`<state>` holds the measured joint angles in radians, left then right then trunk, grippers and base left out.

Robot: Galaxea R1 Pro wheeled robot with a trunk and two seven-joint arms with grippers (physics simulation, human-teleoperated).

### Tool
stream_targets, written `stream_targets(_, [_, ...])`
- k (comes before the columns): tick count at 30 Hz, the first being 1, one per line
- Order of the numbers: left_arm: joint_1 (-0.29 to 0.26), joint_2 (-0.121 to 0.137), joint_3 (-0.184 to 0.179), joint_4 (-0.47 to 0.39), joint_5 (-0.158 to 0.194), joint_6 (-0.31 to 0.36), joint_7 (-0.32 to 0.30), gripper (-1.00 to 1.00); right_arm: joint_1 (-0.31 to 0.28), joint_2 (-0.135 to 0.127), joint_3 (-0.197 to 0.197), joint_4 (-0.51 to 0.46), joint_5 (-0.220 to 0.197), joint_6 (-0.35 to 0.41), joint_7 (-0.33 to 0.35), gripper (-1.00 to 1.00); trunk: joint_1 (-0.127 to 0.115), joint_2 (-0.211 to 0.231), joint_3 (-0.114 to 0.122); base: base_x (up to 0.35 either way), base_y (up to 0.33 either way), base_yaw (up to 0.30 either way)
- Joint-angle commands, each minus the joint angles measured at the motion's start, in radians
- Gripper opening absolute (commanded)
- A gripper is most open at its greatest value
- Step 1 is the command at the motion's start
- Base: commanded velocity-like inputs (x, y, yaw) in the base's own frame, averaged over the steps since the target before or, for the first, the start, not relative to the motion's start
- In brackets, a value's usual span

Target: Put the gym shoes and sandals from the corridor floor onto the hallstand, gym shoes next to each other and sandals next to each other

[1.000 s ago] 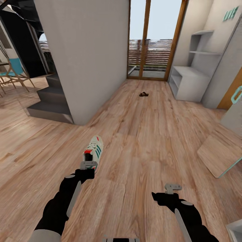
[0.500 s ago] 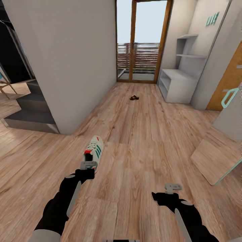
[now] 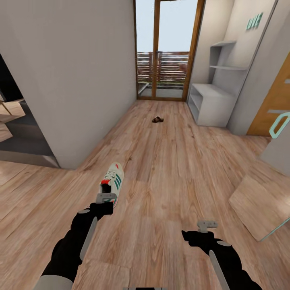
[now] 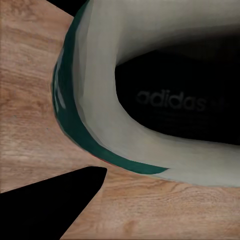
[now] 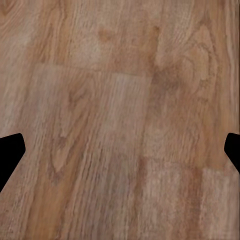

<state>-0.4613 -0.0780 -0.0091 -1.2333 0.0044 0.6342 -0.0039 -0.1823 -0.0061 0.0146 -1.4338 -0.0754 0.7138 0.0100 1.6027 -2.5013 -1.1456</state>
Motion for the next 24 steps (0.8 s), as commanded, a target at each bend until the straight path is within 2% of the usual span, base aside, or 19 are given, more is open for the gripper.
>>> stream_targets(1, [0.000,0.000,0.000,-0.002,0.000,0.005,-0.001,-1.00,-0.001,0.000,0.001,-0.001,-0.007,0.004,-0.002,1.00,0.000,0.000,-0.001,0.347,-0.165,0.000])
stream_targets(24, [0.000,0.000,0.000,-0.002,-0.001,0.005,-0.001,-1.00,-0.001,0.000,0.002,0.001,-0.007,0.004,0.002,1.00,0.000,0.000,-0.001,0.347,-0.122,0.000])
